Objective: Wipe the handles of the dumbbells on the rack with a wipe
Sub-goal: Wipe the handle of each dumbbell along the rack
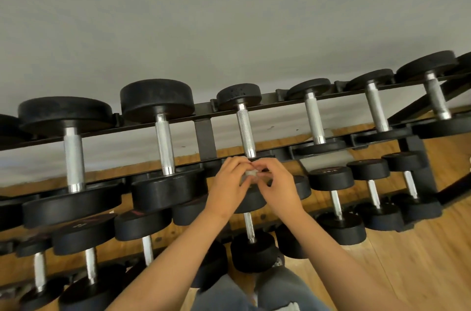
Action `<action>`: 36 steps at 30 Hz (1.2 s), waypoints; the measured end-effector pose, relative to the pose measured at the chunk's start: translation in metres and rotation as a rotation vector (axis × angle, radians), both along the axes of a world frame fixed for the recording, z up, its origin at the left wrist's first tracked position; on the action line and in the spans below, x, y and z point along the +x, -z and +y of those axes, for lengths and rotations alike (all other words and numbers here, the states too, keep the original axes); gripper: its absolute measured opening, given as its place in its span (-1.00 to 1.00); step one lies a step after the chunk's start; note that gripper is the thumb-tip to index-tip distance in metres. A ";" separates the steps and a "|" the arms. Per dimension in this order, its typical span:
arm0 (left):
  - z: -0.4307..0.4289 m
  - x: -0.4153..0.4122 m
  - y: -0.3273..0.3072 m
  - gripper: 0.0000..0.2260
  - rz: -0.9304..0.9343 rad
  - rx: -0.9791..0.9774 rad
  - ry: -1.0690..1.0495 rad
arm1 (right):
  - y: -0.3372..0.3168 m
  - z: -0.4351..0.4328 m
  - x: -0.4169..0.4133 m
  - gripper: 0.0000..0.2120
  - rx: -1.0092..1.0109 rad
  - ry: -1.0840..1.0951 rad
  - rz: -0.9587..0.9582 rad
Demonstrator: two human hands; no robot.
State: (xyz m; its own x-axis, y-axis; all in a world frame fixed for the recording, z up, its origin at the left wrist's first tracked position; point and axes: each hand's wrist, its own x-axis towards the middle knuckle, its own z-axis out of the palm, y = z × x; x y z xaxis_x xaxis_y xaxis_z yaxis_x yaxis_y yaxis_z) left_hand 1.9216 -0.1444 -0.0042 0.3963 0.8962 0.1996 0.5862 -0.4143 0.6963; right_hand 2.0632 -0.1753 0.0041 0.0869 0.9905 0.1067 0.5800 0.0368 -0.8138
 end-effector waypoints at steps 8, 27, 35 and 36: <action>-0.007 0.015 0.010 -0.87 -0.244 -0.131 -0.437 | -0.003 0.032 0.033 -0.51 -0.050 -0.244 -0.260; -0.005 0.026 0.048 -0.80 -0.469 -0.270 -0.753 | 0.011 0.027 0.038 -0.57 0.026 -0.305 -0.333; -0.010 0.037 0.056 -0.75 -0.675 -0.286 -0.832 | 0.003 0.031 0.042 -0.57 -0.032 -0.352 -0.363; -0.007 0.037 0.059 -0.75 -0.683 -0.295 -0.841 | 0.003 0.032 0.041 -0.56 -0.035 -0.352 -0.362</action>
State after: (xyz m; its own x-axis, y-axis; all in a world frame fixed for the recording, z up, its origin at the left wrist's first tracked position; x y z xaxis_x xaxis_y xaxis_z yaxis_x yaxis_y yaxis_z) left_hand 1.9586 -0.1511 -0.0627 -0.4683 0.8753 -0.1206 0.0598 0.1675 0.9841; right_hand 2.1046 -0.1437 0.0008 -0.2893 0.9566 0.0342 0.7827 0.2570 -0.5668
